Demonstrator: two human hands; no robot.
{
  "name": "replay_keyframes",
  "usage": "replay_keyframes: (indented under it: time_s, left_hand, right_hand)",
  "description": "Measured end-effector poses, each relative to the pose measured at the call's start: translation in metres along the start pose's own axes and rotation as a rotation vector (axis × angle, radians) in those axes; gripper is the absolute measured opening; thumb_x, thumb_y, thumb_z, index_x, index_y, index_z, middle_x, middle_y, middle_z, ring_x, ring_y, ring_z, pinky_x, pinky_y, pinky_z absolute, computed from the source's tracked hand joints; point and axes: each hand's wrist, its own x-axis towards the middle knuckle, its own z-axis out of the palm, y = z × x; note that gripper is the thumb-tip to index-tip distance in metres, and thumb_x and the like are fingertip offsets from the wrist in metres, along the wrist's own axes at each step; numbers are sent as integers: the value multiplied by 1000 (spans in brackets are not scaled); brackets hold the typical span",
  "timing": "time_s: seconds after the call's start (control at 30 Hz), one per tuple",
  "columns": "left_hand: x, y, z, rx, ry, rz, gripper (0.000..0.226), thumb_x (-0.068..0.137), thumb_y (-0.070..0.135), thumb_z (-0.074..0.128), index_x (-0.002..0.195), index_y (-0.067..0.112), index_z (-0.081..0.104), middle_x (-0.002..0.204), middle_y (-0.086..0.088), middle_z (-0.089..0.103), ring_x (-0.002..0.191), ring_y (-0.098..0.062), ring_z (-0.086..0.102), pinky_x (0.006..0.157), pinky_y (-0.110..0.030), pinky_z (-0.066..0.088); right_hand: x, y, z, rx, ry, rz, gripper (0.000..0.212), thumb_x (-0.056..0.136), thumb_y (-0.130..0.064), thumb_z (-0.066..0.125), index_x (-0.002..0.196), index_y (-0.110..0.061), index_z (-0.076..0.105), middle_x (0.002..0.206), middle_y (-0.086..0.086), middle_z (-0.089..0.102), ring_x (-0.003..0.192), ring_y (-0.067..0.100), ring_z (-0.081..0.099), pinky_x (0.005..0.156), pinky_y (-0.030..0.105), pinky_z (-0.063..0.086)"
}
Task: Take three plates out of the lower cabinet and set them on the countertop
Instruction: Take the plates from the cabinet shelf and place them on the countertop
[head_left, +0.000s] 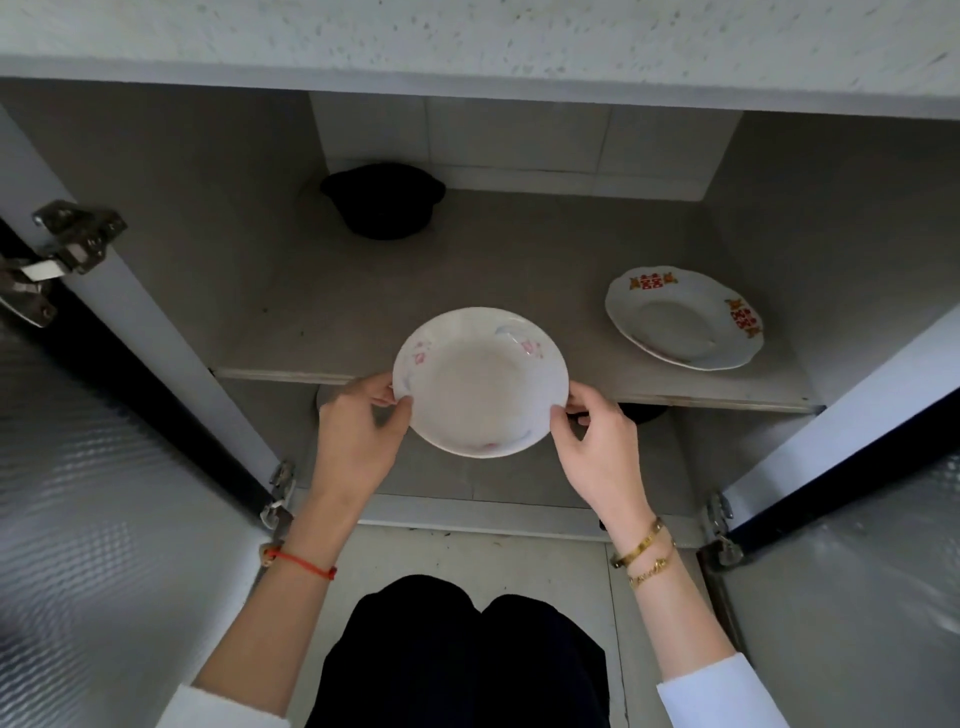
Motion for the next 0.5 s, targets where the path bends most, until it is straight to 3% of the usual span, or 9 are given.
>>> replay_keyframes:
  time_s: [0.1, 0.17, 0.23, 0.3, 0.4, 0.5]
  left_hand:
    - [-15, 0, -6, -7, 31, 1, 22, 82, 7, 68, 102, 14, 74, 81, 10, 68, 70, 11, 56, 68, 7, 35]
    - [-22, 0, -7, 2, 42, -1, 23, 82, 7, 69, 103, 14, 73, 81, 9, 67, 70, -1, 61, 71, 2, 36]
    - [-28, 0, -8, -11, 45, 2, 25, 82, 8, 69, 106, 15, 72, 84, 9, 67, 76, -9, 63, 77, -14, 42]
    - [-32, -1, -8, -32, 46, -1, 27, 83, 7, 69, 109, 16, 71, 88, 8, 68, 79, -10, 63, 77, -15, 42]
    - [-35, 0, -12, -29, 34, -25, 28, 84, 10, 69, 111, 19, 70, 88, 12, 66, 82, -7, 62, 76, -11, 40]
    - [-37, 13, -24, -27, 19, -57, 30, 85, 10, 68, 114, 19, 68, 87, 15, 62, 85, -12, 62, 79, -22, 45]
  right_hand:
    - [-16, 0, 0, 4, 5, 2, 24, 90, -18, 58, 113, -17, 65, 100, -6, 70, 94, 15, 60, 87, 32, 50]
    - [-23, 0, 0, 5, 11, -1, 23, 89, -16, 60, 111, -18, 65, 97, -10, 68, 93, 14, 59, 87, 31, 49]
    - [-28, 0, 0, 14, 15, 3, 24, 89, -16, 60, 112, -20, 65, 97, -14, 66, 95, 12, 58, 88, 28, 47]
    - [-30, 0, -1, 14, 10, 10, 25, 90, -17, 60, 114, -22, 64, 98, -16, 65, 98, 11, 58, 89, 26, 47]
    - [-32, -6, -5, 7, 1, 32, 27, 90, -19, 59, 117, -21, 63, 104, -12, 67, 103, 12, 58, 92, 27, 47]
    - [-36, -25, -16, -5, -14, 84, 31, 91, -20, 59, 121, -19, 62, 110, -7, 68, 108, 13, 58, 94, 28, 48]
